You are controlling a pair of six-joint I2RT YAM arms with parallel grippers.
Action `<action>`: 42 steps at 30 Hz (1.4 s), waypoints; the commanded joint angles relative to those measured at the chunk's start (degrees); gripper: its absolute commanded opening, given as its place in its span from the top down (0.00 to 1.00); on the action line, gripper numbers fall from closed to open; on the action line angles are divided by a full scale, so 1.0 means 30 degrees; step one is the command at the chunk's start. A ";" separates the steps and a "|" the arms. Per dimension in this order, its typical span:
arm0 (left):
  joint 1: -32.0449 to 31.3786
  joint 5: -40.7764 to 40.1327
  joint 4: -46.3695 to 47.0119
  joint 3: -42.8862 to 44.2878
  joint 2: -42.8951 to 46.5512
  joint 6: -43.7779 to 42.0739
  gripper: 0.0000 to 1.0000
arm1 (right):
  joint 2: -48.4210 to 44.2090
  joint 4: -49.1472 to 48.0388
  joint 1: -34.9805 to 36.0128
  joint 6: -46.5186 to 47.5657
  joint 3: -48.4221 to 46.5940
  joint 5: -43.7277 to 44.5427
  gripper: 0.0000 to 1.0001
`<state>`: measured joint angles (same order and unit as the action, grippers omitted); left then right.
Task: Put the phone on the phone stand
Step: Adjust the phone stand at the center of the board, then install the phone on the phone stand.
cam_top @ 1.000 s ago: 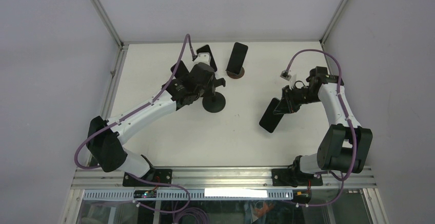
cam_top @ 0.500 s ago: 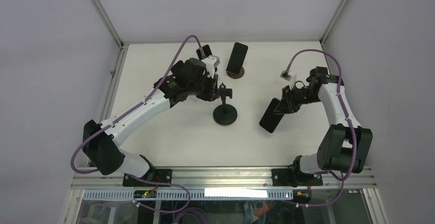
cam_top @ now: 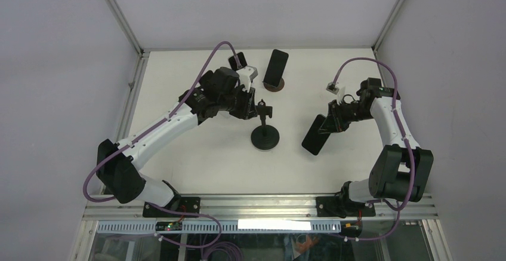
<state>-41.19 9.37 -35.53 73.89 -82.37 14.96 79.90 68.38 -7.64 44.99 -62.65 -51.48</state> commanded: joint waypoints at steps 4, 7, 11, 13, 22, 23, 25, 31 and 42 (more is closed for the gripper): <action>-0.0010 0.0464 0.1113 0.0925 0.0543 0.0517 0.65 | -0.0092 0.0178 -0.0120 0.0190 -0.0092 -0.1054 1.00; 0.0014 0.0196 0.1122 0.0869 0.0873 0.0579 0.55 | -0.0070 0.0177 -0.0109 0.0178 -0.0085 -0.1057 1.00; 0.0018 -0.0186 0.1289 0.0526 0.1641 0.0609 0.38 | -0.0031 0.0186 -0.0120 0.0220 -0.0092 -0.1032 1.00; 0.0055 -0.0391 0.1602 0.0110 0.2188 0.0649 0.29 | -0.0009 0.0182 -0.0120 0.0228 -0.0094 -0.1032 1.00; 0.0644 -0.0862 0.4121 -0.2983 0.5128 0.1901 0.01 | 0.0141 0.0205 -0.0117 0.0259 -0.0140 -0.0983 1.00; 0.0687 -0.0862 0.4219 -0.3159 0.5307 0.1924 0.01 | 0.0143 0.0220 -0.0119 0.0254 -0.0128 -0.0986 1.00; 0.0721 -0.0733 0.4248 -0.3359 0.5569 0.1865 0.01 | 0.0128 0.0206 -0.0096 0.0256 -0.0125 -0.0987 1.00; 0.0791 -0.0729 0.3720 -0.4082 0.6356 -0.2225 0.14 | 0.0116 0.0205 -0.0120 0.0256 -0.0121 -0.1003 1.00; 0.2450 0.4296 0.3580 -0.4381 0.5095 -0.7892 0.46 | 0.0159 0.0212 -0.0120 0.0221 -0.0094 -0.0949 1.00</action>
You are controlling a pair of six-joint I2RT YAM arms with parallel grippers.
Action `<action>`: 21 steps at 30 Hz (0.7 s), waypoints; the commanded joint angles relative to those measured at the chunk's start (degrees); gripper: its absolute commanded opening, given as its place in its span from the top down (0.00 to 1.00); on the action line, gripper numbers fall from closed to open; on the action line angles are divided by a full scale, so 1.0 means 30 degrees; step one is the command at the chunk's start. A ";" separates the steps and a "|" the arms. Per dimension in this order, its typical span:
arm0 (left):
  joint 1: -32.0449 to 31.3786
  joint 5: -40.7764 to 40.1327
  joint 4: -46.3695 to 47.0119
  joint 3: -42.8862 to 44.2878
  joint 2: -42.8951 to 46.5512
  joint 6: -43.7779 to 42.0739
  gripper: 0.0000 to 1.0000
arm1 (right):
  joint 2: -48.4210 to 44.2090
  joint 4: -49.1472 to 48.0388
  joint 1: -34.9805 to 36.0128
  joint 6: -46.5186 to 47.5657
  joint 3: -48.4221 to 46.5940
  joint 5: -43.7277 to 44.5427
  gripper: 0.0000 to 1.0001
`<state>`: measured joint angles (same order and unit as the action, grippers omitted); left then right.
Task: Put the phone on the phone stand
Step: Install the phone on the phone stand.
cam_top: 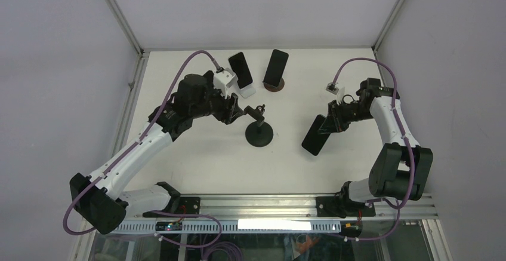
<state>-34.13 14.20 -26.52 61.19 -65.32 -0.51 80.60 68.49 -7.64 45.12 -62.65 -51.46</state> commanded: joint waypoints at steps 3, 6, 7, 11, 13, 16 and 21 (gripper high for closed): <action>0.0097 0.3465 0.0909 -0.0003 -0.1327 -0.2975 0.47 | -0.0065 0.0143 -0.0120 0.0172 -0.0094 -0.0947 1.00; 0.0097 0.3969 0.1421 0.0140 -0.1849 -0.2928 0.53 | -0.0059 0.0140 -0.0120 0.0158 -0.0092 -0.0922 1.00; 0.0097 0.3969 0.1604 0.0144 -0.2002 -0.2893 0.56 | -0.0037 0.0139 -0.0120 0.0138 -0.0092 -0.0907 1.00; 0.0097 0.3654 0.1999 0.0245 -0.2562 -0.2754 0.65 | -0.0038 0.0143 -0.0120 0.0146 -0.0092 -0.0878 1.00; 0.0097 0.3467 0.2145 0.0228 -0.2710 -0.2740 0.71 | -0.0045 0.0142 -0.0120 0.0146 -0.0078 -0.0893 1.00; 0.0097 0.3253 0.2272 0.0174 -0.2777 -0.2742 0.77 | -0.0007 0.0139 -0.0120 0.0152 -0.0091 -0.0893 1.00; 0.0097 0.3324 0.2391 0.0226 -0.2734 -0.2689 0.98 | 0.0005 0.0155 -0.0120 0.0143 -0.0089 -0.0892 1.00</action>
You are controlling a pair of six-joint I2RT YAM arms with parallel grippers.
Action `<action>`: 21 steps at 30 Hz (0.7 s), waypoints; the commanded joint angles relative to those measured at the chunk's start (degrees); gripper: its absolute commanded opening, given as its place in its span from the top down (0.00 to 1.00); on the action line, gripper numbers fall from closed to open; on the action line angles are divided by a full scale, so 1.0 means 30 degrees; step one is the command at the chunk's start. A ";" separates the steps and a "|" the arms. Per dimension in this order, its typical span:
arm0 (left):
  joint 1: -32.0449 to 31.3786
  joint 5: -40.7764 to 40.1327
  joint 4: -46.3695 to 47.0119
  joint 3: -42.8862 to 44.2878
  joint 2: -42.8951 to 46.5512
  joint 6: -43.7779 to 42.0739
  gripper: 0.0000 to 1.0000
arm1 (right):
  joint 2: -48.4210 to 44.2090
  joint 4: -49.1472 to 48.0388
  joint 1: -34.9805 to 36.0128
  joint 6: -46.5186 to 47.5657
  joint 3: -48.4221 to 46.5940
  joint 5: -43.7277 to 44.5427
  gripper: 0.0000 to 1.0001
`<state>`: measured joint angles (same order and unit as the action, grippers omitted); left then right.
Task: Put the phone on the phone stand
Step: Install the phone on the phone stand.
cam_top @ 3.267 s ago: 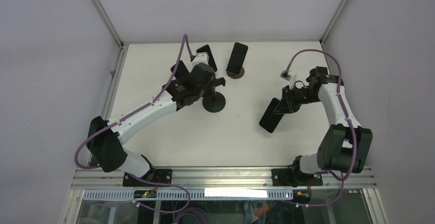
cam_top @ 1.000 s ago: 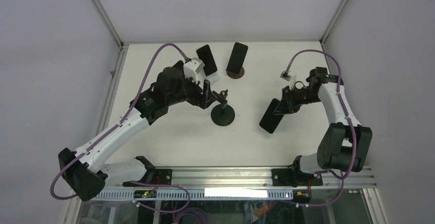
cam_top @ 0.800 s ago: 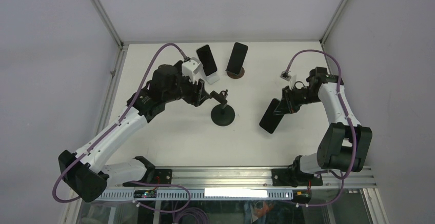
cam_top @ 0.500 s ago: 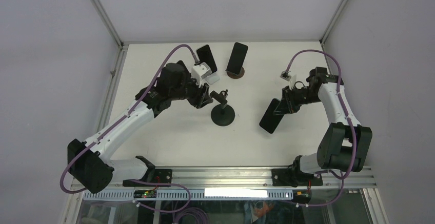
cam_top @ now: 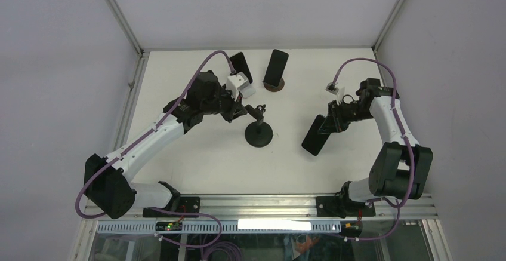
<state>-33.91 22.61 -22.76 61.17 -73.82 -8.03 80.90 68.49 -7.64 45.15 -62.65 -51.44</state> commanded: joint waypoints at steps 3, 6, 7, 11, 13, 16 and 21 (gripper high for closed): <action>0.0024 0.0706 0.1145 0.0265 0.0157 0.0053 1.00 | -0.0102 0.0162 -0.0120 0.0158 -0.0092 -0.0942 1.00; 0.0024 0.0781 0.1159 0.0374 0.0375 0.0973 1.00 | -0.0253 0.0562 -0.0001 0.0674 -0.0303 -0.1260 1.00; 0.0024 0.0783 0.1170 0.0447 0.0474 0.1681 1.00 | -0.0367 0.0935 0.0184 0.1107 -0.0532 -0.1374 1.00; -0.0250 0.0938 0.1151 0.0711 0.0846 0.3608 1.00 | -0.1150 0.3318 0.1405 0.3801 -0.2697 -0.1474 1.00; -0.0630 0.0693 0.1201 0.0779 0.0956 0.4128 1.00 | -0.1456 0.4667 0.2297 0.4817 -0.4576 -0.1526 1.00; -0.1034 0.0499 0.1363 0.0874 0.0781 0.4678 1.00 | -0.1433 0.6364 0.4583 0.5723 -0.7556 -0.1663 1.00; -0.1328 0.0608 0.1681 0.1112 0.0291 0.5045 1.00 | -0.1684 0.5084 1.0719 0.4729 -0.9605 -0.0653 1.00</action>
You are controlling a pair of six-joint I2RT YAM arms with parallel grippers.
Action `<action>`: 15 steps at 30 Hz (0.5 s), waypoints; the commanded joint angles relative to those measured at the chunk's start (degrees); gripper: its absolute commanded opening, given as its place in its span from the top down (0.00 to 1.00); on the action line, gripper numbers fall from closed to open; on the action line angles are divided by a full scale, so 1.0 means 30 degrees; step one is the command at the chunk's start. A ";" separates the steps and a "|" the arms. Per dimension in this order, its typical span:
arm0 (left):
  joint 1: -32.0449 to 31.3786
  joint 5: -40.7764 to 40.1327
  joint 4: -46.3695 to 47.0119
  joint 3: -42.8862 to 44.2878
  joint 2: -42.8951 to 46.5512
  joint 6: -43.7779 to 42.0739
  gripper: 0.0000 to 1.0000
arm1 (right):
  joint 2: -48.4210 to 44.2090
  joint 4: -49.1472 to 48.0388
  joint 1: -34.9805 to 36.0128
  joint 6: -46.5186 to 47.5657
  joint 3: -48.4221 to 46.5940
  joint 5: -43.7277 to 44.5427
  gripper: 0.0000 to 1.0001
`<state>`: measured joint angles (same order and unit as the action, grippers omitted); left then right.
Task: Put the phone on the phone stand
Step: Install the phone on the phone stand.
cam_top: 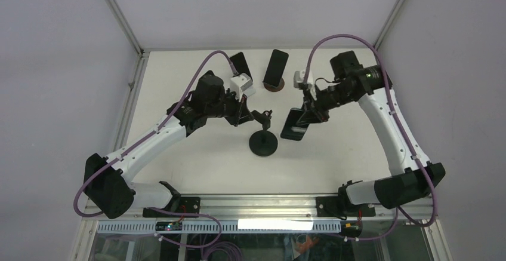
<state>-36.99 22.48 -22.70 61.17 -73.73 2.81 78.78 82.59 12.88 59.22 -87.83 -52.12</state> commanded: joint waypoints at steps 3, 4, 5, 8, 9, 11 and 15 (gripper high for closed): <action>-0.0463 0.0853 0.1655 0.1355 0.0018 0.1328 1.00 | -0.1111 -0.1623 0.7177 -0.0337 -0.1185 0.0698 1.00; -0.0496 0.0856 0.1653 0.1390 -0.0051 0.1284 1.00 | -0.0932 -0.1845 0.7968 -0.0047 -0.1436 0.0709 1.00; -0.0522 0.0882 0.1674 0.1420 -0.0081 0.1227 1.00 | -0.0602 -0.1665 0.8543 0.0439 -0.1863 0.0539 1.00; -0.0599 0.1140 0.1674 0.1445 -0.0147 0.0969 1.00 | 0.0872 -0.0785 0.9703 0.1906 -0.3506 0.0189 1.00; -0.0660 0.1185 0.1684 0.1413 -0.0148 0.0785 1.00 | 0.1265 -0.0913 0.9979 0.2503 -0.3605 0.0280 1.00; -0.0827 0.1328 0.1756 0.1379 -0.0150 0.0384 1.00 | 0.1396 -0.2173 1.0195 0.3577 -0.3055 0.0446 1.00; -0.0940 0.1879 0.1915 0.1067 -0.0018 -0.0222 1.00 | 0.2580 -0.3659 1.0207 0.4377 -0.3552 0.0161 1.00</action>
<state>-39.05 23.11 -22.61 62.33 -74.98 3.07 84.42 78.24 43.33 66.96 -95.88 -49.98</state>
